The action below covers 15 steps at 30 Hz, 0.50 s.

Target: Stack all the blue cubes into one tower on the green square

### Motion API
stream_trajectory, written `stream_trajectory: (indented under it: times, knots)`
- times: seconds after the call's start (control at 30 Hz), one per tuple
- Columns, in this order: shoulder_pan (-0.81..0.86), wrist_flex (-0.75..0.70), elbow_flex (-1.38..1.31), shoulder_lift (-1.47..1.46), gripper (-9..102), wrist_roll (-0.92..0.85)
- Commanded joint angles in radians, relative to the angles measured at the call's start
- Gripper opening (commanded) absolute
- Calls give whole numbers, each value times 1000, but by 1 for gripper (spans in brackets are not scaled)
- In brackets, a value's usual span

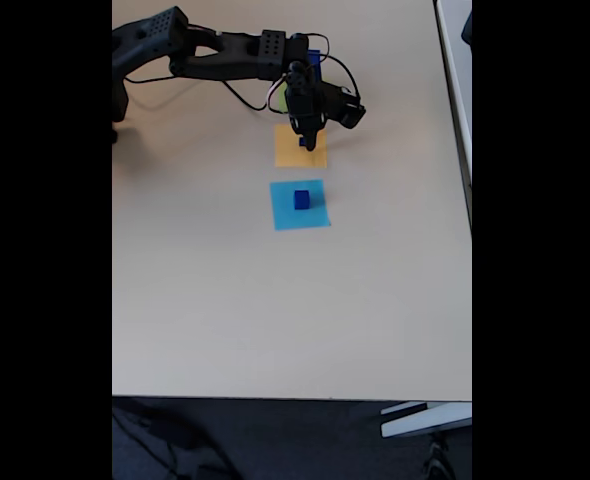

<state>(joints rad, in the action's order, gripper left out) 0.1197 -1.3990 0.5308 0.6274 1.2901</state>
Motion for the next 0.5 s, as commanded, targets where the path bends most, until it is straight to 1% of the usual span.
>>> stream_trajectory:
  times: [0.0, 0.13, 0.37, 0.47]
  knots:
    - [-8, 15, -14, 67, 14, -11]
    - [-14, 20, -26, 78, 16, -26]
    - [-11, 87, -55, 130, 23, -129]
    - [8, 94, -91, 160, 24, -160]
